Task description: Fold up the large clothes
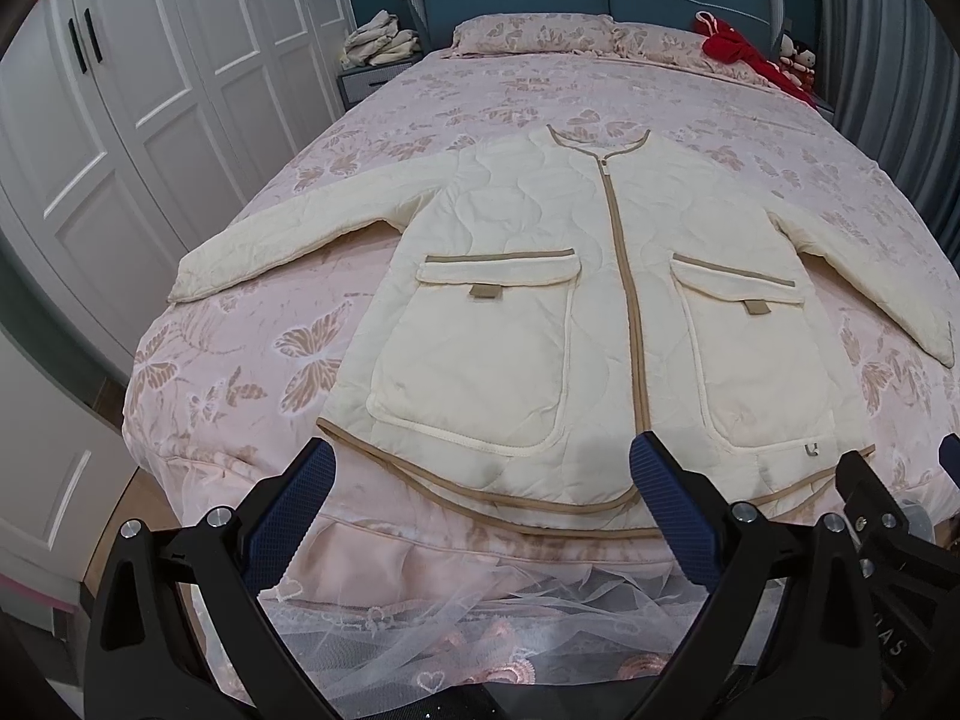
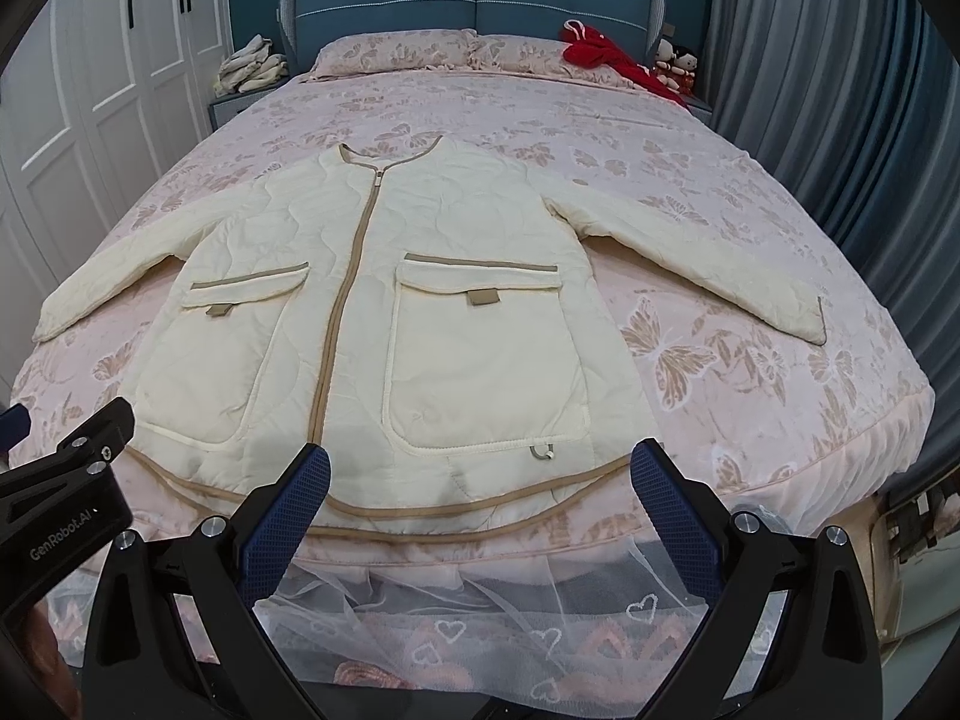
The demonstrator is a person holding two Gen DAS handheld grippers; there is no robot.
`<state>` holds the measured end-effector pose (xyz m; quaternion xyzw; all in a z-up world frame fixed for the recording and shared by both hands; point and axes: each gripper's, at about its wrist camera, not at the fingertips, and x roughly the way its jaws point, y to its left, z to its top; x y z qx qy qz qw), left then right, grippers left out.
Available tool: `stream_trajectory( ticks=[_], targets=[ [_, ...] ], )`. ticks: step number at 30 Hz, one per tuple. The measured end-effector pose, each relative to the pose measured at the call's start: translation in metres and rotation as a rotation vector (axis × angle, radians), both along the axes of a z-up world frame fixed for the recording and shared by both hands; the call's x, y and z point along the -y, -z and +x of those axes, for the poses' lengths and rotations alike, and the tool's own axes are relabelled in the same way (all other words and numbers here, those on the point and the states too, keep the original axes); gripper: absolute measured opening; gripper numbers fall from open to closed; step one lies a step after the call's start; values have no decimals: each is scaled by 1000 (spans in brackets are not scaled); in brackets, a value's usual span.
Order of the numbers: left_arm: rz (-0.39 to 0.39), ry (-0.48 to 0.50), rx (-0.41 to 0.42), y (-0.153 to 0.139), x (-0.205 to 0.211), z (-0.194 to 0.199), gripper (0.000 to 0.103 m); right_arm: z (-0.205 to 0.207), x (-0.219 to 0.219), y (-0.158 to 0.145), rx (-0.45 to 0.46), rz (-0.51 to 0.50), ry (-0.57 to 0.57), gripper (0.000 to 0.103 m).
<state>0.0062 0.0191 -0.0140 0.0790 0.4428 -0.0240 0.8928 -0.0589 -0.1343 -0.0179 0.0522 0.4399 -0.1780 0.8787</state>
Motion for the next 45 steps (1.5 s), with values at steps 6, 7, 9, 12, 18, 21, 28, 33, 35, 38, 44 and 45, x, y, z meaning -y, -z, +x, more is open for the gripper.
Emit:
stream_trajectory(
  ticks=[6, 7, 9, 12, 18, 21, 28, 33, 35, 38, 44, 45],
  targets=[
    [10, 4, -11, 6, 4, 18, 96, 19, 47, 11, 16, 85, 3, 98],
    [9, 4, -10, 7, 4, 22, 96, 23, 64, 13, 32, 103, 25, 98],
    [15, 4, -12, 9, 6, 31, 96, 30, 101, 17, 64, 118, 76, 98],
    [17, 1, -24, 15, 9, 47, 96, 41, 179, 29, 89, 151, 210, 98],
    [23, -39, -28, 30, 17, 83, 96, 34, 348, 67, 155, 303, 552, 96],
    [18, -53, -52, 40, 22, 100, 97, 26, 410, 91, 165, 367, 693, 95],
    [59, -60, -78, 57, 36, 129, 97, 16, 479, 135, 146, 431, 849, 75],
    [47, -84, -112, 66, 32, 141, 97, 31, 491, 134, 173, 441, 820, 27],
    [59, -91, -116, 70, 29, 147, 97, 44, 491, 124, 182, 421, 800, 13],
    [80, -121, -108, 74, 21, 156, 97, 70, 477, 89, 222, 337, 707, 7],
    [59, -209, -102, 73, -9, 177, 97, 160, 386, -10, 328, 238, 341, 5],
    [53, -212, -97, 72, -13, 179, 97, 179, 360, -25, 340, 236, 256, 5]
  ],
)
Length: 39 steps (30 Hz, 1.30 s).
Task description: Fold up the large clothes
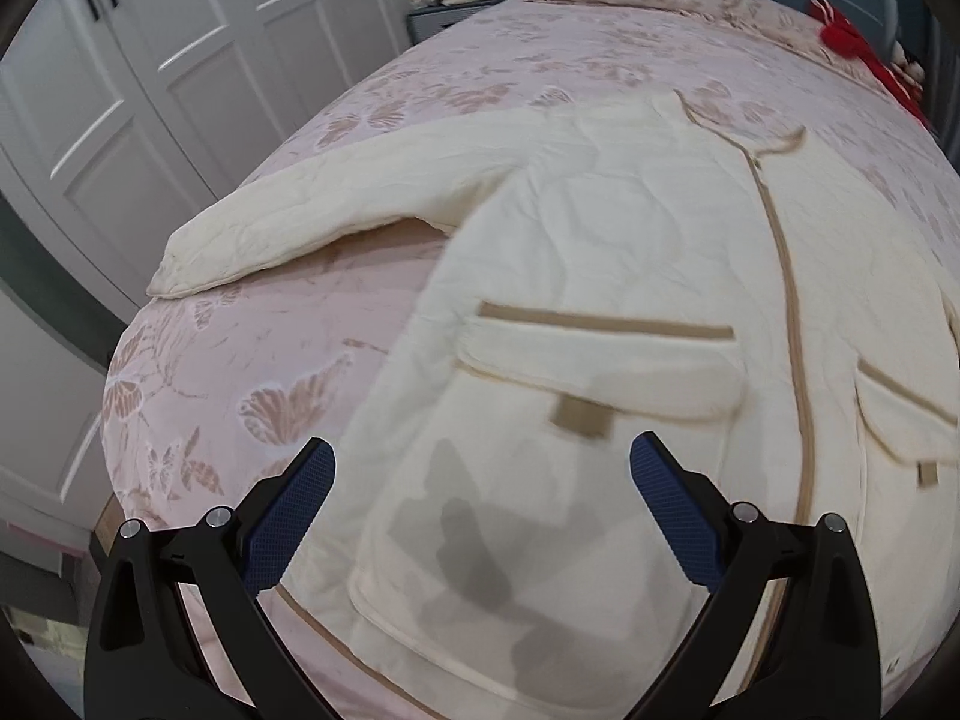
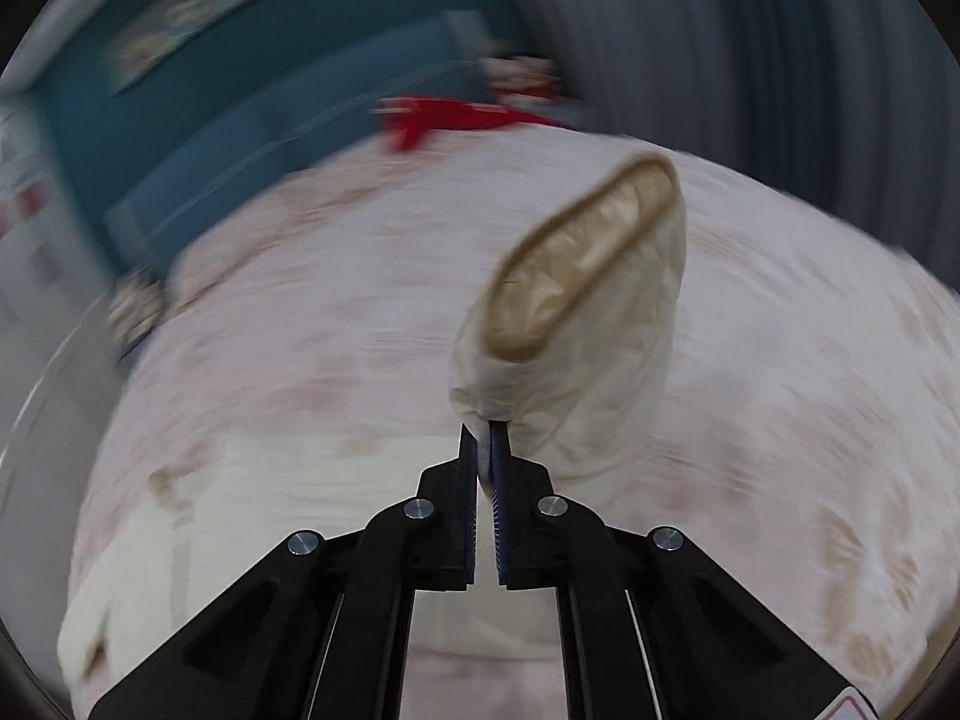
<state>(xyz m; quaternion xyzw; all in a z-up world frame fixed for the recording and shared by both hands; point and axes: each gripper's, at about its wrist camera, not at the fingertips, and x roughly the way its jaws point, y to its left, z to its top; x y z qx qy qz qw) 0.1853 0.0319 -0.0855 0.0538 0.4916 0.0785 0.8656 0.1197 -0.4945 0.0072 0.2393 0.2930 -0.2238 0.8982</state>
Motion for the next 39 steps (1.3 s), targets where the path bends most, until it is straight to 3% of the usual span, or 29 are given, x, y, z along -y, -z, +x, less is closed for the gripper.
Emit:
stream_trajectory(
  ticks=[4, 9, 12, 14, 15, 16, 19, 22, 28, 30, 32, 34, 35, 39],
  targets=[
    [-40, -10, 23, -7, -15, 9, 97, 65, -102, -26, 31, -26, -297, 5],
    [-81, -31, 42, -11, -33, 20, 97, 122, -212, -7, 1, 28, -557, 5],
    [-114, -43, 43, -11, -45, 28, 97, 141, -273, 13, -39, 88, -710, 17],
    [-166, -46, 33, -10, -52, 34, 97, 138, -303, 18, -51, 75, -772, 34],
    [-210, -42, 27, -9, -55, 37, 97, 130, -315, 18, -47, 43, -787, 45],
    [-256, -39, 21, -9, -56, 41, 97, 121, -323, 18, -46, 10, -788, 50],
    [-388, -21, 1, -4, -51, 50, 97, 85, -319, 29, -76, -21, -753, 50],
    [-548, -2, -40, 11, -27, 74, 97, 53, -299, 52, -128, 20, -668, 50],
    [-703, 27, -134, 50, 33, 121, 96, 9, -229, 94, -240, 102, -449, 50],
    [-779, 2, -179, 64, 45, 133, 85, 1, -207, 100, -237, 139, -392, 50],
    [-826, -10, -204, 72, 51, 140, 48, -2, -184, 106, -222, 184, -345, 50],
    [-810, -10, -209, 70, 52, 145, 20, -1, -164, 114, -197, 243, -306, 50],
    [-812, 1, -193, 66, 49, 145, 12, 1, -152, 119, -183, 282, -286, 50],
    [-713, 33, -48, 28, 26, 151, 6, 23, -122, 131, -131, 389, -221, 50]
  ],
)
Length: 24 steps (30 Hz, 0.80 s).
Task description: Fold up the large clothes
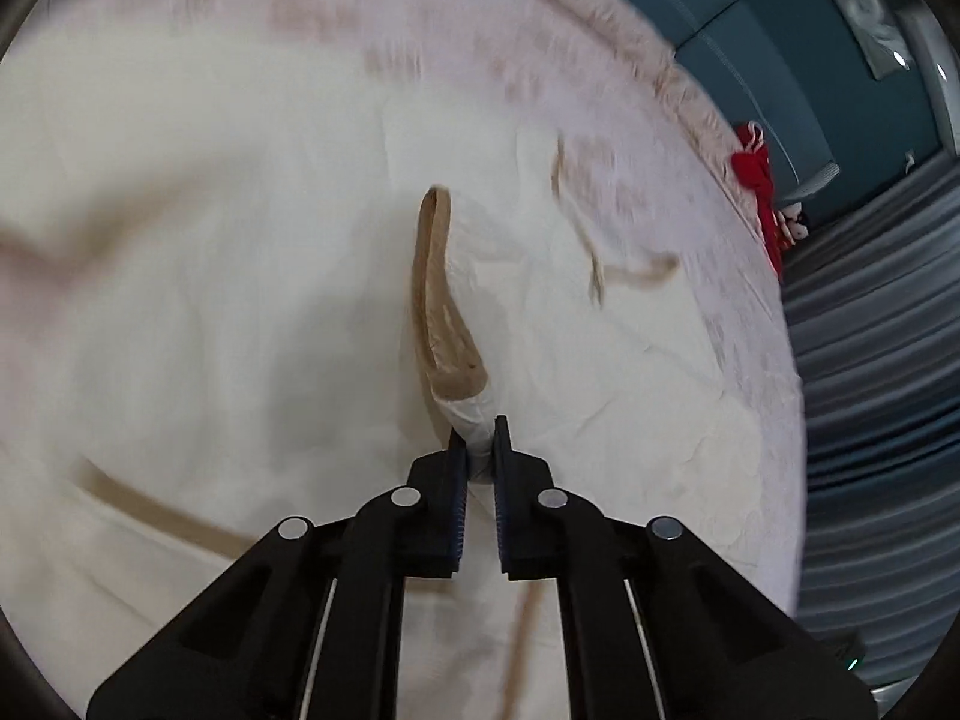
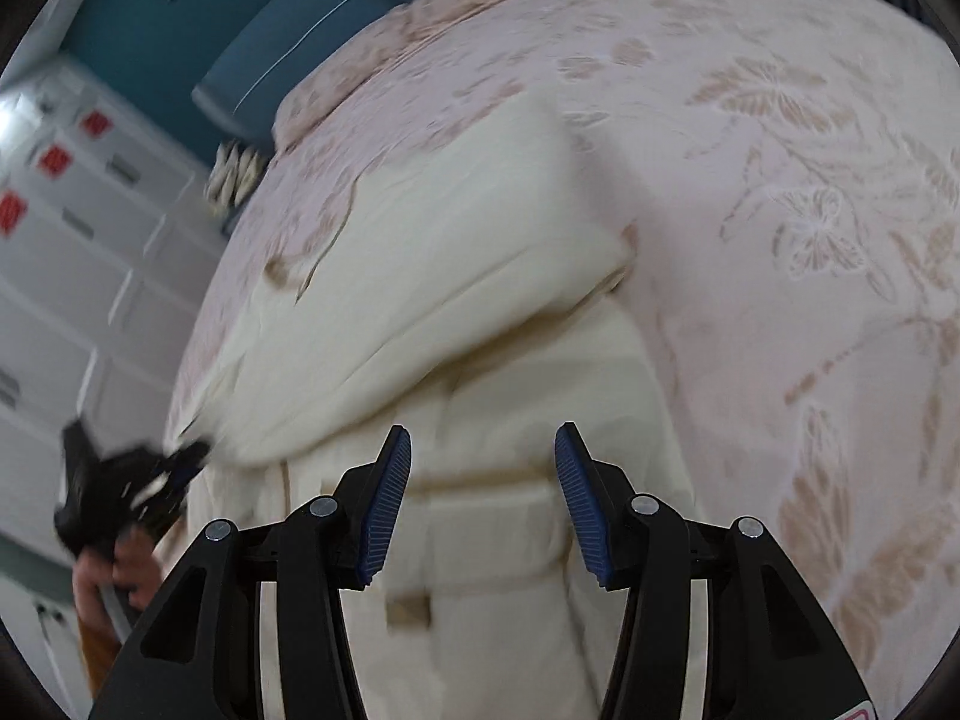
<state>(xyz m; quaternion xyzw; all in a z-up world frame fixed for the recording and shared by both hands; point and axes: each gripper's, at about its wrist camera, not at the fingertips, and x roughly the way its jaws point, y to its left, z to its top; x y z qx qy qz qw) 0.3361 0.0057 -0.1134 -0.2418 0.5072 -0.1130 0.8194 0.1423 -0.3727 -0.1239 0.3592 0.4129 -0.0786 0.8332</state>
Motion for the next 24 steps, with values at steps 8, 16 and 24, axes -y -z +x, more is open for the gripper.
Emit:
stream_trajectory(
  ticks=[8, 16, 24],
  targets=[
    [161, -34, 95, -19, -43, 21, 6, 52, 11, 18, 19, 64, 19, 49],
    [234, -14, 54, 17, -44, 11, 6, 76, 25, 3, 86, 67, 53, 9],
    [269, 25, 46, 47, -22, -5, 6, 73, 23, 6, -2, -181, 50, 6]
  ],
)
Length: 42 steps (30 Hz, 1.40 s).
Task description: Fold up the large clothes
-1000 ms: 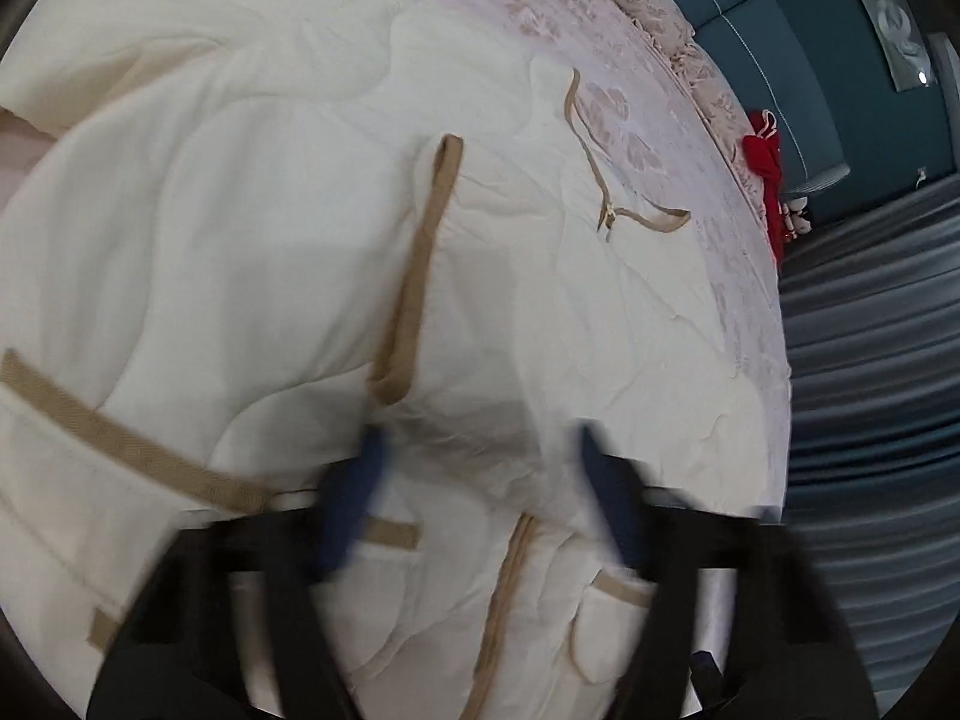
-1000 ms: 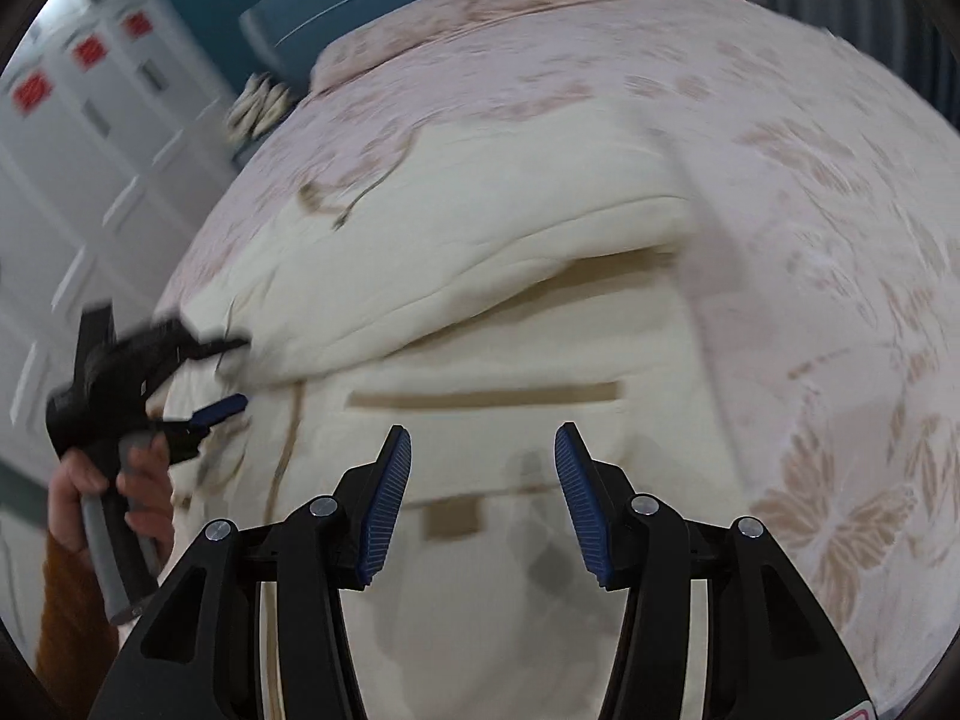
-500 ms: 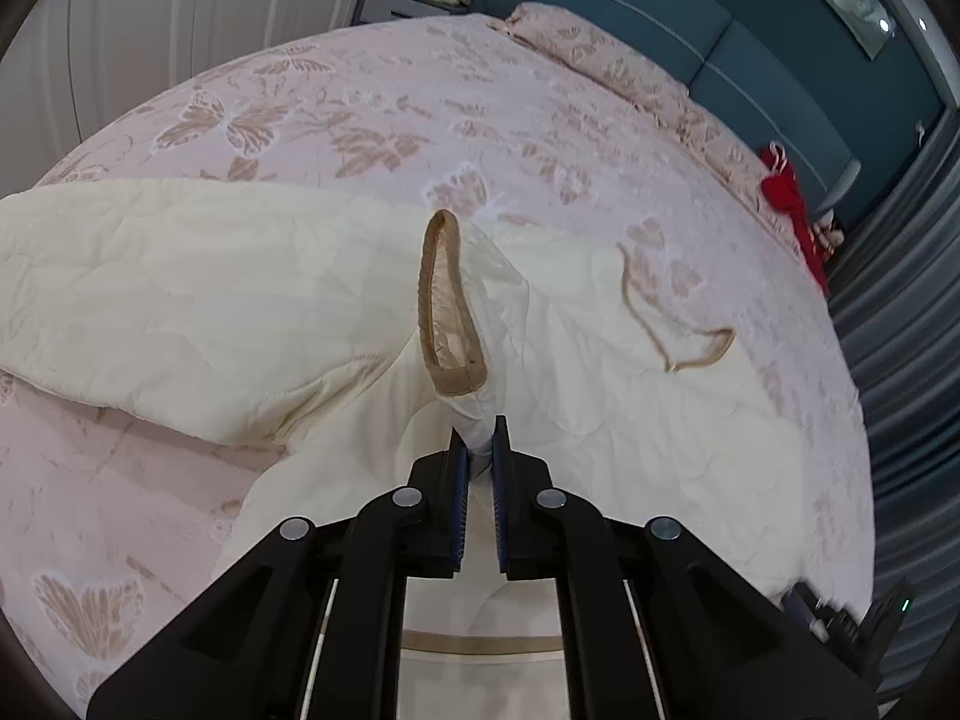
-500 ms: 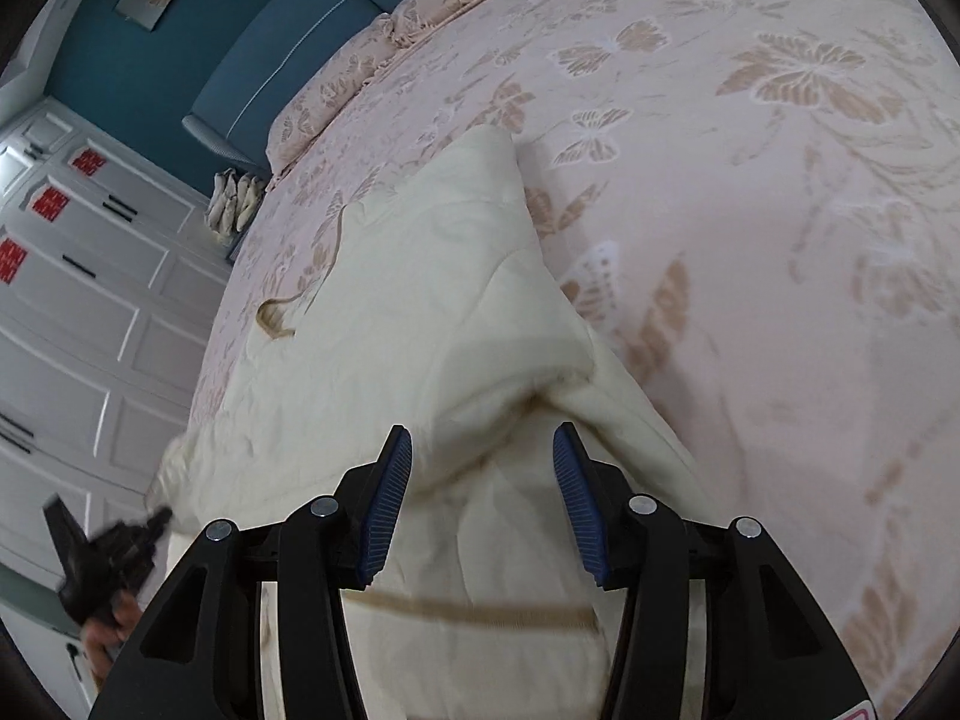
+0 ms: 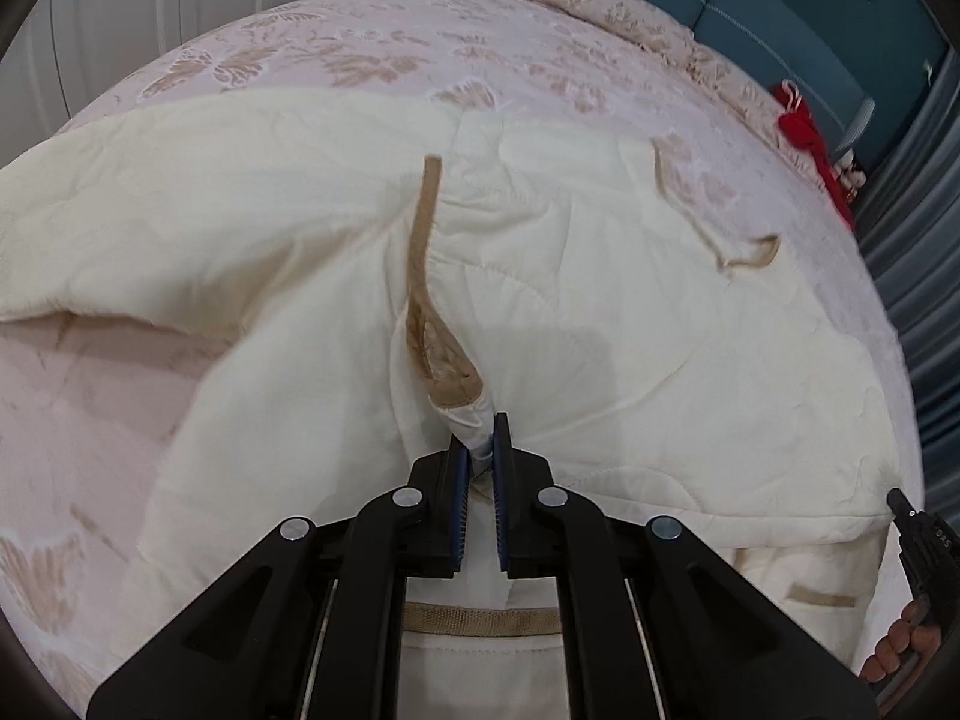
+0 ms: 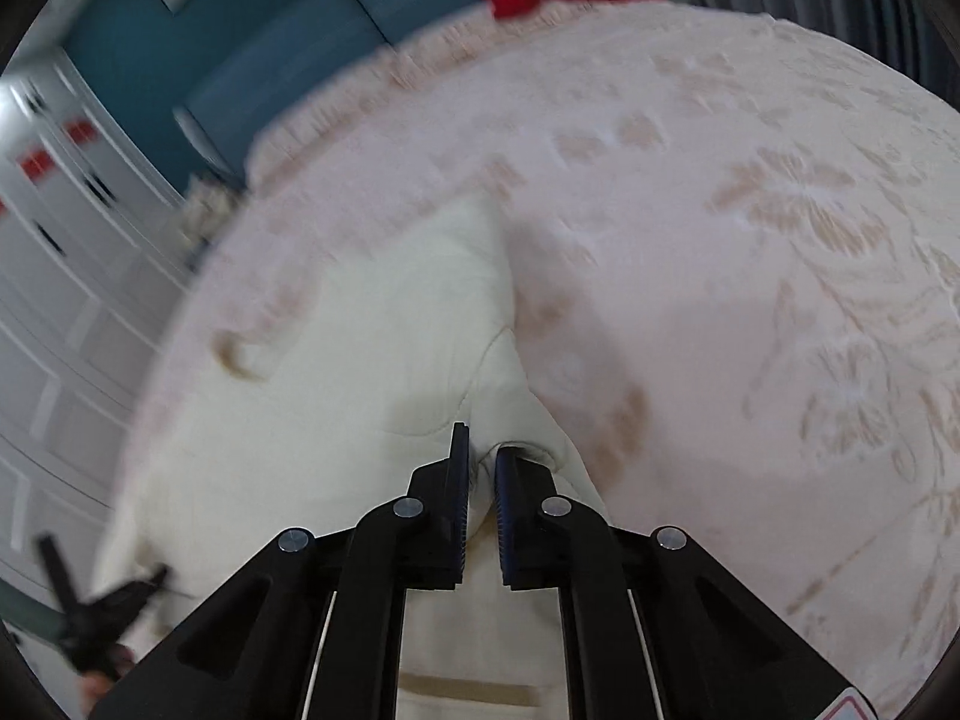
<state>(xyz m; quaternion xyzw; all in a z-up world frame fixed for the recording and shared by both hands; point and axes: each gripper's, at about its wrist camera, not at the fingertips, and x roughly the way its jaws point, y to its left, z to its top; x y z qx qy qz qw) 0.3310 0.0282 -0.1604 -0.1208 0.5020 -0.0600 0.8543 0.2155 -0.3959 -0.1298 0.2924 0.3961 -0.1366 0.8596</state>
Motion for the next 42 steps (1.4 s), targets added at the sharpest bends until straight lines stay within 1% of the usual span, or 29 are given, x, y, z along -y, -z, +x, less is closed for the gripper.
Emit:
stream_trajectory(
  ticks=[2, 7, 12, 16, 18, 20, 21, 22, 23, 24, 26, 27, 28, 30, 31, 32, 33, 34, 35, 38, 40, 42],
  targets=[
    [10, -1, 11, 6, 2, -3, 7, 4, 0, 15, -46, -23, -4, 6],
    [29, 10, 32, 15, 4, -3, 8, 9, -8, 33, -89, -106, -30, 6],
    [58, 20, 83, 21, 8, -8, 8, 8, -12, 44, -88, -167, -26, 5],
    [77, 18, 119, 22, 12, -11, 9, 8, -21, 43, -89, -223, -32, 7],
    [64, 15, 124, 22, 10, -11, 9, 5, -20, 38, -84, -212, -22, 7],
    [26, 8, 127, 22, 5, -12, 9, -4, -26, 20, -86, -231, 20, 9],
    [5, 3, 127, 22, 2, -13, 9, -12, -39, 2, -67, -276, 39, 17],
    [-14, -1, 129, 22, 0, -13, 9, -18, -55, -15, -40, -322, 33, 21],
    [-23, -2, 130, 22, -1, -14, 9, -19, -68, -24, -18, -333, 9, 21],
    [-27, -3, 131, 22, -1, -14, 9, -15, -89, -31, -6, -316, -59, 20],
    [-26, -1, 131, 20, 0, -14, 9, 0, -125, -32, -23, -280, -183, 16],
    [-29, -2, 128, 19, -1, -14, 9, 8, -143, -30, -20, -271, -235, 15],
    [-39, -9, 119, 15, -3, -15, 12, 18, -161, -26, -26, -261, -285, 15],
    [-73, -24, 108, 9, -12, -19, 23, 36, -186, -14, -56, -236, -356, 14],
    [-102, -35, 110, 3, -21, -25, 37, 44, -196, -5, -78, -229, -377, 13],
    [-112, -52, 116, -2, -30, -31, 58, 50, -202, 5, -105, -226, -387, 13],
    [-118, -67, 125, -6, -37, -36, 67, 56, -207, 19, -144, -234, -390, 13],
    [-121, -89, 136, -10, -47, -42, 82, 58, -208, 27, -154, -245, -385, 13],
    [-123, -114, 144, -15, -61, -48, 87, 57, -207, 33, -148, -252, -380, 13],
    [-151, -197, 148, -23, -114, -60, 87, 56, -208, 38, -143, -270, -378, 13],
    [-173, -288, 134, -21, -157, -65, 88, 57, -210, 39, -150, -300, -383, 13],
    [-198, -418, 117, -16, -212, -67, 88, 55, -214, 40, -150, -332, -387, 13]
  ],
)
